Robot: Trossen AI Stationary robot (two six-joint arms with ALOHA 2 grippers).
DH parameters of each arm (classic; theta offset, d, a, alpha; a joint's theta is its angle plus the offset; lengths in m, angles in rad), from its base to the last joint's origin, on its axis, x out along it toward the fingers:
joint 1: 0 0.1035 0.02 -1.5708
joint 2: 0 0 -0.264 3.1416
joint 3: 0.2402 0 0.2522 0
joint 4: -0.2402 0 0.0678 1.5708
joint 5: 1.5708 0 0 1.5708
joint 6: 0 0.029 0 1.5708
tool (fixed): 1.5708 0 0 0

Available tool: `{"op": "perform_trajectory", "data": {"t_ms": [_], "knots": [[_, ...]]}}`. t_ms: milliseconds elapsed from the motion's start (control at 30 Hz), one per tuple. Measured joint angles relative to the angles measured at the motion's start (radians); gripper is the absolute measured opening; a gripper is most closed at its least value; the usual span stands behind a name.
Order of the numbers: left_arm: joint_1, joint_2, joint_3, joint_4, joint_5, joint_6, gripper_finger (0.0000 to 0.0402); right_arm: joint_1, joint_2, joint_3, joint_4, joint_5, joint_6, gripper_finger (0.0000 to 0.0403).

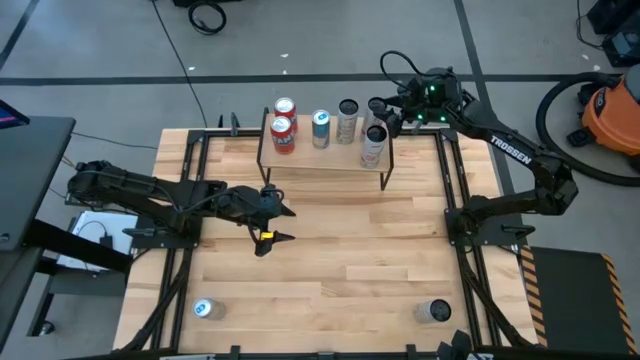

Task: Place canned beverage on shelf
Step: Adjust the white pink soda can, then put the white yellow soda can on the shelf aligned with the other white yellow soda can

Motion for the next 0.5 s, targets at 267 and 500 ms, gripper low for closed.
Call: {"op": "perform_trajectory", "data": {"t_ms": [267, 500], "knots": [[0.000, 0.000, 0.000, 0.000, 0.000, 0.000, 0.0316, 0.000, 0.003, -0.003, -0.011, 0.000, 0.000, 0.0307], [0.000, 0.000, 0.000, 0.000, 0.000, 0.000, 0.0316, 0.000, -0.025, -0.003, 0.023, 0.000, -0.001, 0.0333]]}}
